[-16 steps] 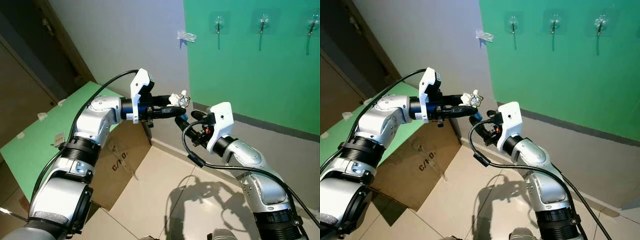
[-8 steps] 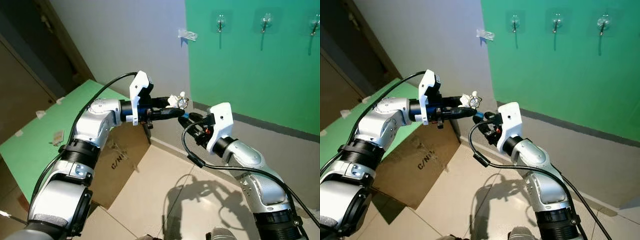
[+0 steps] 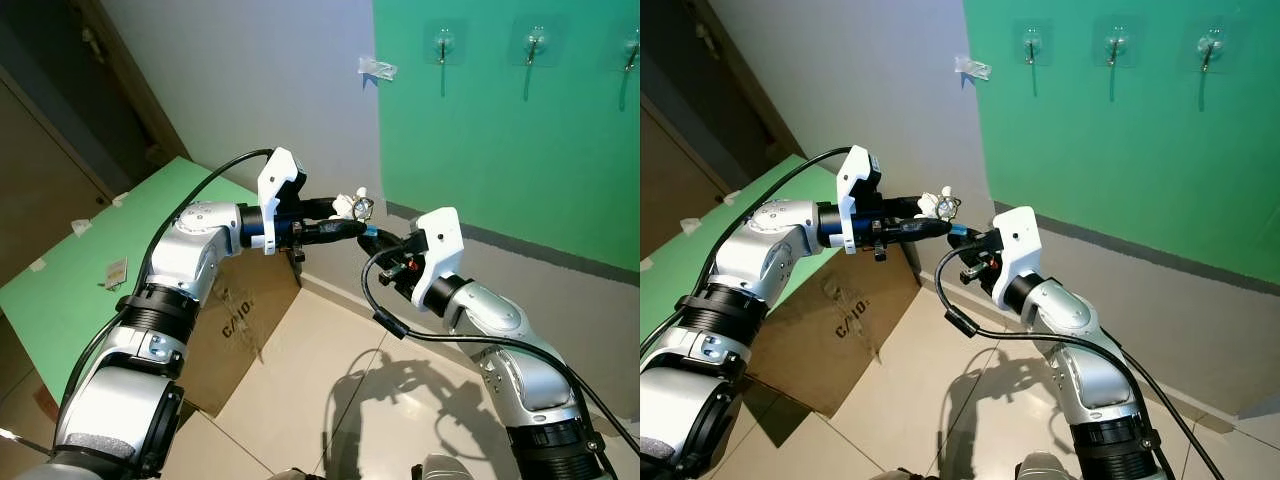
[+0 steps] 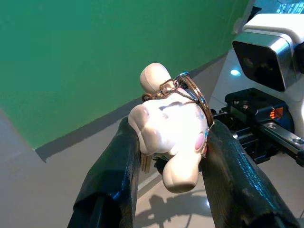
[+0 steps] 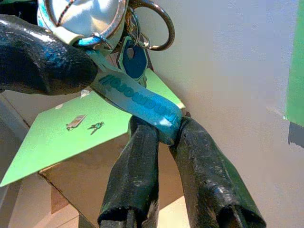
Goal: Hang keys on a hook
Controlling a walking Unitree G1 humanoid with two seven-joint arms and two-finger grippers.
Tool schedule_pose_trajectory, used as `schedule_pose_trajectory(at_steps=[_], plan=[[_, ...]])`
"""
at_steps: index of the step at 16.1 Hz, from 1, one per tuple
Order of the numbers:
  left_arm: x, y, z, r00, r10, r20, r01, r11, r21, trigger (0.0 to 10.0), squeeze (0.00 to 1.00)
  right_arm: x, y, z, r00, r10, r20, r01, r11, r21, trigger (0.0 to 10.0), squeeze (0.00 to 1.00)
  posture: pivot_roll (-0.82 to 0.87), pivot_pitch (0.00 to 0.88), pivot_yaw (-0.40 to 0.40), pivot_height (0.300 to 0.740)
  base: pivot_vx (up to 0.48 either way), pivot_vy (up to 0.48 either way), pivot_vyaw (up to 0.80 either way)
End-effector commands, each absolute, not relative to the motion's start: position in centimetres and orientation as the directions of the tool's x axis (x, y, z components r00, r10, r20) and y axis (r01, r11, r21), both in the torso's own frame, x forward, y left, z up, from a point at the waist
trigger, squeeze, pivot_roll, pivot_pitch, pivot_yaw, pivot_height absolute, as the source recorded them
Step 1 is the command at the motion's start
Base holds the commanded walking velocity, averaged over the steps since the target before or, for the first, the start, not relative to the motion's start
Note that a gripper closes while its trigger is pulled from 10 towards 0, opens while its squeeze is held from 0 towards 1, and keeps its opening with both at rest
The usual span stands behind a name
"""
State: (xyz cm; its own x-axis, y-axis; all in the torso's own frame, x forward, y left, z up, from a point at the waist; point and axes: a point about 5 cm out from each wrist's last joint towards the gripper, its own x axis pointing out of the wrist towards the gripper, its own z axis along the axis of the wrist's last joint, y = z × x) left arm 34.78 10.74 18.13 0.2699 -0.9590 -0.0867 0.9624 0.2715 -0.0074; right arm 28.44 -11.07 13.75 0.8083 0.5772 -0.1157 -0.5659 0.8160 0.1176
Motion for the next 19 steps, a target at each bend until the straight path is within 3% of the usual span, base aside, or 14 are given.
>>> schedule_pose_trajectory(at_steps=[1, 7, 8, 9, 10, 11, 19], plan=[[35.0, 11.2, 18.5, 0.282, -0.954, -0.105, 0.959, 0.282, 0.022, 0.0, 0.0, 28.1, -10.7, 13.4, 0.798, 0.589, -0.129, -0.575, 0.807, 0.133, 0.0, 0.0, -0.32, 0.058, 0.209, 0.74, 0.0, 0.0, 0.0], [35.3, 11.3, 18.5, 0.322, -0.939, -0.117, 0.946, 0.318, 0.057, 0.0, 0.0, 27.9, -10.6, 13.3, 0.788, 0.601, -0.134, -0.585, 0.799, 0.139, 0.0, 0.0, -0.32, 0.056, 0.209, 0.74, 0.0, 0.0, 0.0], [35.4, 11.3, 18.5, 0.339, -0.933, -0.123, 0.94, 0.331, 0.078, 8.9, 0.4, 27.9, -10.5, 13.3, 0.788, 0.602, -0.133, -0.586, 0.798, 0.141, 0.0, 0.0, -0.32, 0.056, 0.209, 0.74, 0.0, 0.0, 0.0], [35.6, 11.2, 18.3, 0.357, -0.924, -0.136, 0.934, 0.348, 0.085, 10.0, 0.49, 27.9, -10.5, 13.3, 0.787, 0.603, -0.132, -0.587, 0.797, 0.142, 0.0, 0.0, -0.32, 0.056, 0.21, 0.74, 0.0, 0.0, 0.0], [35.7, 11.2, 18.4, 0.376, -0.917, -0.135, 0.926, 0.365, 0.101, 10.0, 0.96, 27.9, -10.4, 13.3, 0.787, 0.603, -0.131, -0.587, 0.797, 0.143, 0.0, 0.0, -0.32, 0.056, 0.21, 0.74, 0.0, 0.0, 0.0], [35.8, 11.2, 18.3, 0.382, -0.914, -0.135, 0.923, 0.371, 0.103, 10.0, 1.0, 27.9, -10.4, 13.3, 0.787, 0.603, -0.131, -0.587, 0.797, 0.142, 0.0, 0.0, -0.32, 0.056, 0.21, 0.74, 0.0, 0.0, 0.0], [35.9, 11.9, 18.6, 0.404, -0.906, -0.131, 0.912, 0.386, 0.143, 10.0, 1.0, 27.9, -10.8, 13.0, 0.784, 0.604, -0.144, -0.589, 0.797, 0.135, 0.0, 0.0, -0.31, 0.051, 0.205, 0.74, 0.0, 0.0, 0.0]])
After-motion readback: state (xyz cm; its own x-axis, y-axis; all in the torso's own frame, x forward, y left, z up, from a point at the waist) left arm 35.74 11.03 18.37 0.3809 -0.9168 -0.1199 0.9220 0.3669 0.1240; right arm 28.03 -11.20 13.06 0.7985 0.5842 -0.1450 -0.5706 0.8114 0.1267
